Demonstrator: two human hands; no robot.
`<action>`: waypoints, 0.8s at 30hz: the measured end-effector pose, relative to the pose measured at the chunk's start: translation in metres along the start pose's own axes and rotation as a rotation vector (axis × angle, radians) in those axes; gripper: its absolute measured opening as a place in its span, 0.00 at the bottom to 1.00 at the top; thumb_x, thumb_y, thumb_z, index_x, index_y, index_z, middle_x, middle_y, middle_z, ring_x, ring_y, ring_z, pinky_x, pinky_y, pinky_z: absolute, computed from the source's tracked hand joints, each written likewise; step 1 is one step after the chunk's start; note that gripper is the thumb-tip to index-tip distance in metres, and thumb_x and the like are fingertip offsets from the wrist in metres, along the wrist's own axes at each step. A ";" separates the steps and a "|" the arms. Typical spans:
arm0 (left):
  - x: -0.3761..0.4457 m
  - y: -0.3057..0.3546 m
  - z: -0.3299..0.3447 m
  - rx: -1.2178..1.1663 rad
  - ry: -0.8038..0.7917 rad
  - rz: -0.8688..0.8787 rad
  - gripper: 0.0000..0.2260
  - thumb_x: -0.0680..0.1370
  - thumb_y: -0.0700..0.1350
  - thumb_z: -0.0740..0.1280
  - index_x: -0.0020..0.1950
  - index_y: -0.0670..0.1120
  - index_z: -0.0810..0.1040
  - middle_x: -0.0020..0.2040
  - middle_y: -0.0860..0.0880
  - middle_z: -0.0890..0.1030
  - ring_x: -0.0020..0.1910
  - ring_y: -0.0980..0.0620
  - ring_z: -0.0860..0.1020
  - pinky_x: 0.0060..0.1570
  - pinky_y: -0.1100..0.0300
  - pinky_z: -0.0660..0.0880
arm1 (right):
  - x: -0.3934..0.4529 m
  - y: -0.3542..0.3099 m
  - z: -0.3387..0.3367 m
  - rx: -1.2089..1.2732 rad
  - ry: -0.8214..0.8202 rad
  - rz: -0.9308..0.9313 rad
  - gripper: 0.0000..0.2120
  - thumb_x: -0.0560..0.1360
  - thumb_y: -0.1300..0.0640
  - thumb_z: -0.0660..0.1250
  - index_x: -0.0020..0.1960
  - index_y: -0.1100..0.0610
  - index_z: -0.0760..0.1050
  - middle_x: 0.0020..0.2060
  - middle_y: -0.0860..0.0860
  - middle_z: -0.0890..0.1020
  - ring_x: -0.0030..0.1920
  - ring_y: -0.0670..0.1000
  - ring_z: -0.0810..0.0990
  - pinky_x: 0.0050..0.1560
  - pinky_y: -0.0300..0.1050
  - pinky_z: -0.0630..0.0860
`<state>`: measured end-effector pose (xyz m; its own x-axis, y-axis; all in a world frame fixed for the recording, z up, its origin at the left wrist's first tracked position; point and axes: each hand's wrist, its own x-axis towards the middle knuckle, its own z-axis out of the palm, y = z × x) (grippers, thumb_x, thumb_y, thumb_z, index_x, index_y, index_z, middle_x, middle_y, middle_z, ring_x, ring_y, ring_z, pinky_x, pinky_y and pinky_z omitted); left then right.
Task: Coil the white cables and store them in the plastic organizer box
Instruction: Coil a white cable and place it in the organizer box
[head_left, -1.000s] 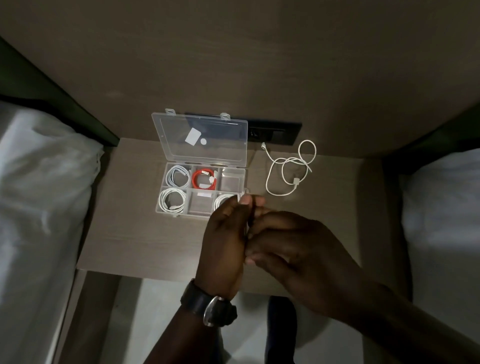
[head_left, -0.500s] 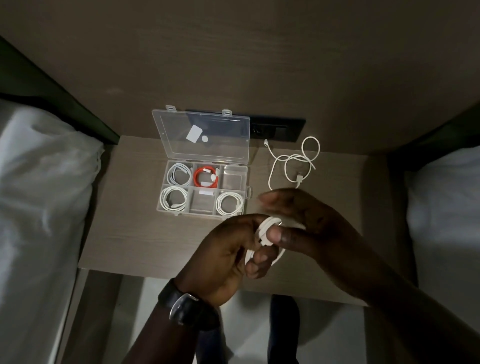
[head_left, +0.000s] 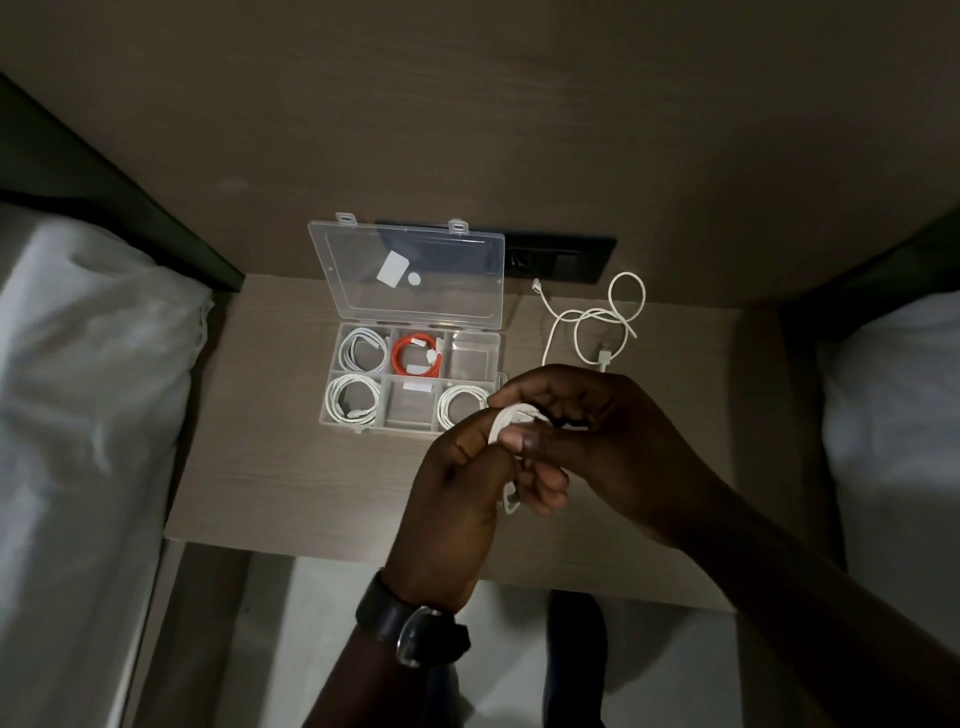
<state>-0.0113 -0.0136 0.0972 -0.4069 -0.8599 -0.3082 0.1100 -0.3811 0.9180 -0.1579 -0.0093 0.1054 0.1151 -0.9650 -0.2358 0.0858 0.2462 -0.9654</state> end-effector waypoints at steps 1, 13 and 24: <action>0.001 -0.004 0.001 0.033 0.064 0.019 0.11 0.74 0.38 0.58 0.43 0.40 0.81 0.32 0.43 0.82 0.33 0.47 0.80 0.35 0.59 0.77 | 0.004 0.005 0.003 0.049 0.006 0.016 0.09 0.73 0.67 0.71 0.52 0.62 0.80 0.23 0.60 0.74 0.23 0.56 0.72 0.28 0.47 0.75; 0.018 -0.014 -0.036 -0.232 0.347 -0.221 0.13 0.72 0.33 0.58 0.36 0.42 0.80 0.33 0.43 0.80 0.31 0.50 0.75 0.31 0.61 0.70 | 0.063 0.049 0.031 0.169 -0.079 0.134 0.07 0.72 0.67 0.72 0.49 0.67 0.80 0.28 0.61 0.76 0.23 0.53 0.76 0.28 0.46 0.77; 0.018 -0.008 -0.068 -0.063 0.527 -0.404 0.09 0.73 0.35 0.59 0.43 0.48 0.74 0.25 0.49 0.73 0.19 0.54 0.69 0.24 0.64 0.65 | 0.072 0.060 0.054 0.072 -0.131 0.099 0.05 0.70 0.67 0.73 0.45 0.65 0.81 0.35 0.59 0.82 0.36 0.50 0.81 0.38 0.39 0.76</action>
<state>0.0422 -0.0495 0.0677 0.0682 -0.6905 -0.7201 0.1015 -0.7133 0.6935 -0.0912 -0.0593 0.0365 0.2545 -0.9168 -0.3078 0.1380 0.3495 -0.9267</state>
